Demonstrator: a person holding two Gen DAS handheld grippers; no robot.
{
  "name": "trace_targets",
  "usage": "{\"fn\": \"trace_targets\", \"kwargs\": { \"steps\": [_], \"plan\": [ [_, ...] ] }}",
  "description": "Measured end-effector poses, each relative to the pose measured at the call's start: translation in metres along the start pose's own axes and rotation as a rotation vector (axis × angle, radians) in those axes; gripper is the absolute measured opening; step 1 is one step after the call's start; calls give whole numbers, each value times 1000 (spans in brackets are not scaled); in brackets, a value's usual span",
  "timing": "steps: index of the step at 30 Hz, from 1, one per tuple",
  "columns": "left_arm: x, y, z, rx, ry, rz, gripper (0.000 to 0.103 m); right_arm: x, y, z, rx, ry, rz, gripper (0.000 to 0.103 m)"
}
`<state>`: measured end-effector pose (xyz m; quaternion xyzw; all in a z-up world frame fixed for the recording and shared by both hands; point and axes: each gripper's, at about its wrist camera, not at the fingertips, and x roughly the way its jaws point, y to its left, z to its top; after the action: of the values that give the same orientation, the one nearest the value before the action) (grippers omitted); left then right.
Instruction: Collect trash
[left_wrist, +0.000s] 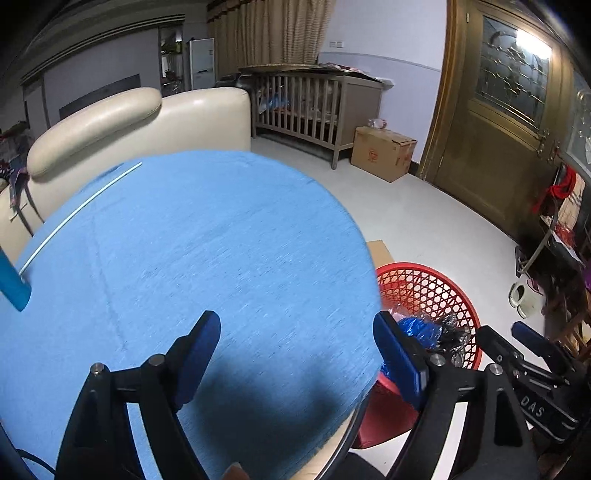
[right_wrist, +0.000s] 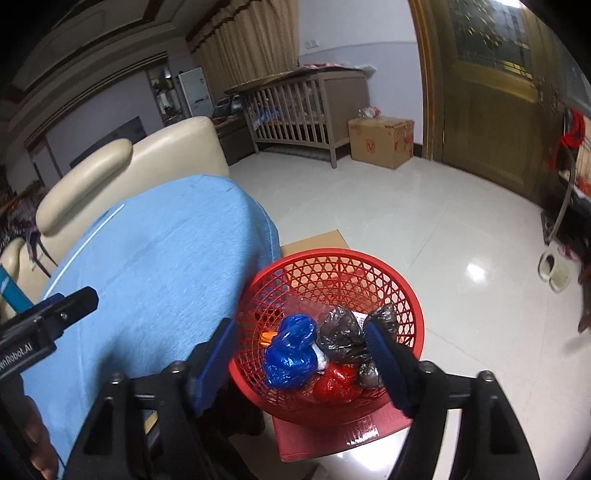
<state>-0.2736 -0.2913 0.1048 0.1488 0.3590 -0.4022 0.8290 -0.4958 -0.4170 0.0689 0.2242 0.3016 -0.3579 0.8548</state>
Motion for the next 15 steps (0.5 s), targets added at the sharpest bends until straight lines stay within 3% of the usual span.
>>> {"fn": "trace_targets", "kwargs": {
  "steps": [7,11,15],
  "plan": [
    [-5,-1,-6,14,-12,-8,86,-5,7,-9,-24,-9,-36,83],
    [-10,-5,-6,19,-26,-28,94,-9,6,-10,-28,-13,-42,83],
    [-9,-6,-8,21,-17,-42,94,-10,7,-11,-36,-8,-30,83]
  ]
}}
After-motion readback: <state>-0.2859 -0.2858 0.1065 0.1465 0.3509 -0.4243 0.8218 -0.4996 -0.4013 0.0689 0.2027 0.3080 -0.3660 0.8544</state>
